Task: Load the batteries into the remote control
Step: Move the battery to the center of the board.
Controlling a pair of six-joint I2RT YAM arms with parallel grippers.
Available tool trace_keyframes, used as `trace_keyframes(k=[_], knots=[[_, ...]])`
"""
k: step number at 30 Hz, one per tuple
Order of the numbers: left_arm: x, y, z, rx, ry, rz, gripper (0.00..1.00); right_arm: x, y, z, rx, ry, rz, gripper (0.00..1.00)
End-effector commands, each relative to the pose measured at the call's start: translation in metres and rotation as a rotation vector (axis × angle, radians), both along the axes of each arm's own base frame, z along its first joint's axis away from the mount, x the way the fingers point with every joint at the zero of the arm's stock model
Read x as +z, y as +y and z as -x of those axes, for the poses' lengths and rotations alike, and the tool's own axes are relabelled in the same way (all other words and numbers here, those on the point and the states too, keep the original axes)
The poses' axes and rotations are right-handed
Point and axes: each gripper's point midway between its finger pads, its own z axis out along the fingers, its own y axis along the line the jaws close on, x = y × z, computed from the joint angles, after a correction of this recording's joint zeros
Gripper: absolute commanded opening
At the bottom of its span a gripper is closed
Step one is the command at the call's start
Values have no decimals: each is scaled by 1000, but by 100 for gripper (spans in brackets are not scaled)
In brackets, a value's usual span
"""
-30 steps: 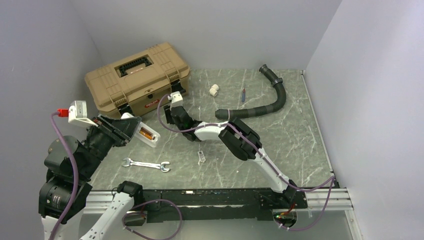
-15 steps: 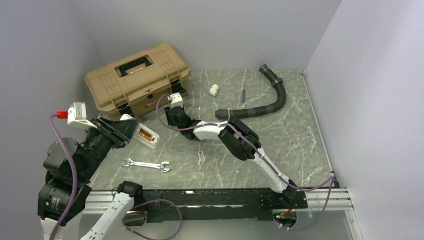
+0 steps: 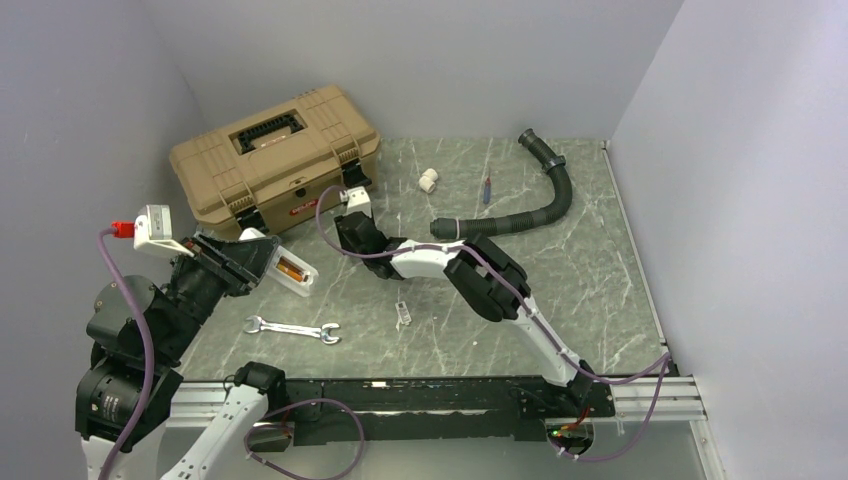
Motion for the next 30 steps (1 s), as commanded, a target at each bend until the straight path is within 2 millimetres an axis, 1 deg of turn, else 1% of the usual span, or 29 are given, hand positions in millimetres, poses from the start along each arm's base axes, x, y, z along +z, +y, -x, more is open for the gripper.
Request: trace_keyframes(k=[1,7,8,13,17,22,28,30], knots=[[11,2,2,4,-53,5,0,0,-21,17,9,63,64,48],[10,2,3,3,-52,10,0,1,-35,33,24,103,73,48],[11,2,3,5,-54,12,0,5,-37,36,26,108,69,48],[11,1,3,0,-55,14,0,7,-53,50,20,134,72,48],[10,0,3,-6,-54,17,0,1,-63,56,12,147,84,49],[10,-1,2,-9,-53,18,0,-4,-62,56,15,144,90,49],[11,0,2,-6,-55,14,0,4,-48,55,74,124,57,49],[11,1,3,-2,-55,12,0,7,-48,56,80,120,53,49]])
